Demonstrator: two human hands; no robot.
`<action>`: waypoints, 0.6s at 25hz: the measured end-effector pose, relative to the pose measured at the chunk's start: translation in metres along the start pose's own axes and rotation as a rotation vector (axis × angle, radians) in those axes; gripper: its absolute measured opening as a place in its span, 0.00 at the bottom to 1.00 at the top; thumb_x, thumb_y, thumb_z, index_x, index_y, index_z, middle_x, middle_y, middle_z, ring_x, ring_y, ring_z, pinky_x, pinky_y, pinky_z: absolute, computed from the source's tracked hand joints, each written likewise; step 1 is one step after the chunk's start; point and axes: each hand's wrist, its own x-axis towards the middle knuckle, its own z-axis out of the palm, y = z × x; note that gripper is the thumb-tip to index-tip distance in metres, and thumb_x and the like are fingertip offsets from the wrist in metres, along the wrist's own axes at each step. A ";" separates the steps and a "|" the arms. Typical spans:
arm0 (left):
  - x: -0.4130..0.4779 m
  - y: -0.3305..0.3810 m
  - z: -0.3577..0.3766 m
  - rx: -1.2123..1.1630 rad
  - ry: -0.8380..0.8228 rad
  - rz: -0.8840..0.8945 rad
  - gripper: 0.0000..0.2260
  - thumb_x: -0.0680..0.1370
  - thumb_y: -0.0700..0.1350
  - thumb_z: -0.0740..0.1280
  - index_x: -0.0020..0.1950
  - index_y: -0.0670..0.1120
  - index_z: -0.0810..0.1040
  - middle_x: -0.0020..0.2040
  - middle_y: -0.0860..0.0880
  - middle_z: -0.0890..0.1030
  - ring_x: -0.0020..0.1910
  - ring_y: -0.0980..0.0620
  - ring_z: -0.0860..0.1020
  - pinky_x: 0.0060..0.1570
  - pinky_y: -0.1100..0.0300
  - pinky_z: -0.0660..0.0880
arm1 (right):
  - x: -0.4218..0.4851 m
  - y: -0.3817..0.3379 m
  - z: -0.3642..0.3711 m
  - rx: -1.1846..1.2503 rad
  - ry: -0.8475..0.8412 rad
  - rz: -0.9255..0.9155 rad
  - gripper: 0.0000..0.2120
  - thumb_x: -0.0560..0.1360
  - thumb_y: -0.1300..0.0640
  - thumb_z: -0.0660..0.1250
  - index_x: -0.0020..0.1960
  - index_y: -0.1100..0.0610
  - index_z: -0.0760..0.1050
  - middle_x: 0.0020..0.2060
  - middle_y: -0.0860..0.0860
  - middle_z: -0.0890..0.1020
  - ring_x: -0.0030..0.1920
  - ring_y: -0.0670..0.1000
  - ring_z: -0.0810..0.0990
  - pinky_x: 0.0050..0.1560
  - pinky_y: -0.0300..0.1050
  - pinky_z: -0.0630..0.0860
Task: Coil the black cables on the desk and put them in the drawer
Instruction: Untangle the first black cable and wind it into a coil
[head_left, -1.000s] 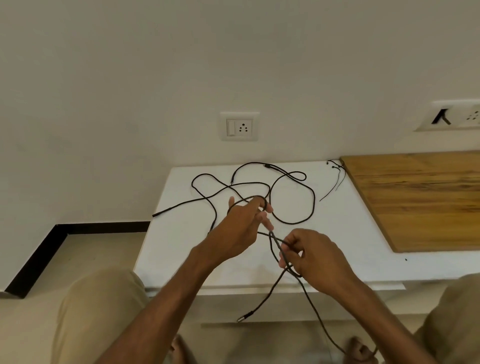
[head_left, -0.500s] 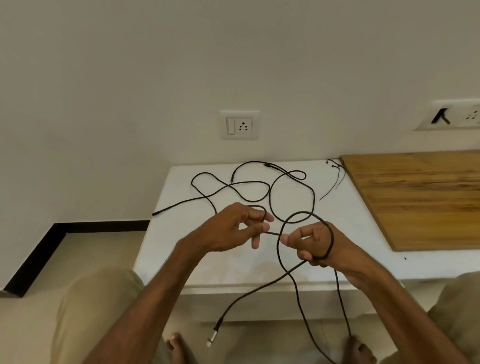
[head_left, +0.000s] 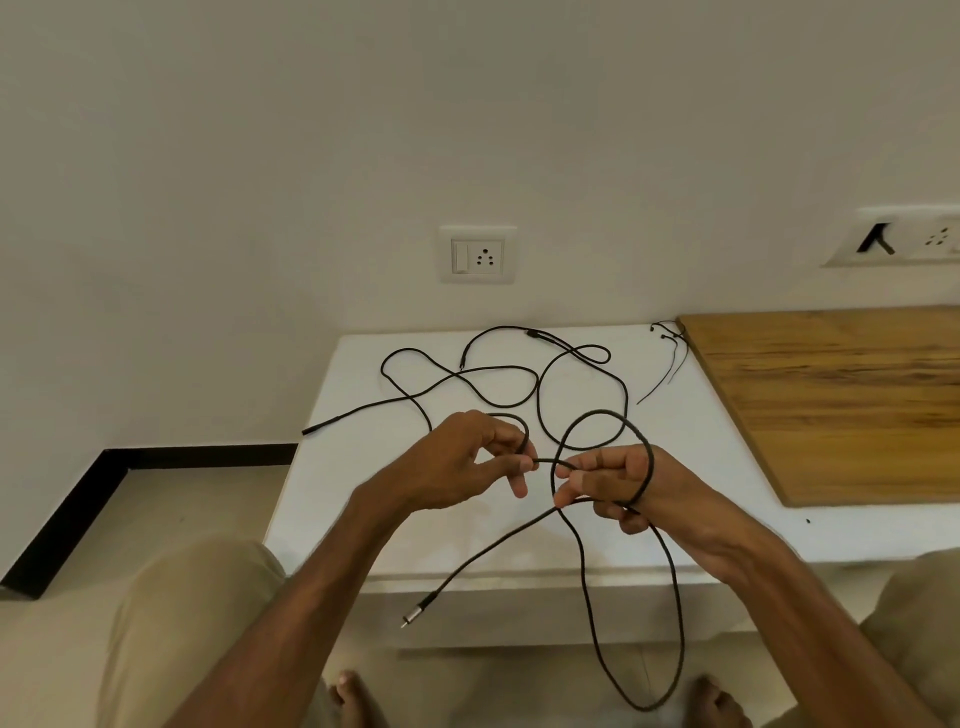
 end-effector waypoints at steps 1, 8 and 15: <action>0.000 -0.002 0.002 -0.011 0.010 -0.015 0.09 0.83 0.46 0.66 0.44 0.54 0.80 0.43 0.54 0.87 0.51 0.60 0.82 0.58 0.61 0.74 | 0.000 0.000 0.001 0.028 0.021 -0.008 0.10 0.79 0.51 0.69 0.54 0.55 0.85 0.49 0.54 0.88 0.31 0.47 0.70 0.30 0.36 0.64; 0.002 0.000 0.009 -0.161 -0.028 -0.036 0.08 0.84 0.42 0.63 0.49 0.44 0.81 0.41 0.51 0.85 0.34 0.57 0.79 0.37 0.65 0.76 | 0.002 0.009 -0.001 -0.235 0.181 -0.061 0.16 0.85 0.52 0.57 0.52 0.53 0.84 0.47 0.52 0.88 0.32 0.52 0.80 0.30 0.39 0.71; 0.005 0.007 0.020 -0.078 0.037 -0.046 0.10 0.84 0.45 0.63 0.44 0.47 0.78 0.37 0.56 0.83 0.39 0.47 0.81 0.44 0.46 0.78 | -0.008 -0.003 0.017 -0.117 0.037 -0.115 0.12 0.82 0.49 0.65 0.55 0.55 0.83 0.40 0.57 0.88 0.44 0.56 0.88 0.50 0.49 0.85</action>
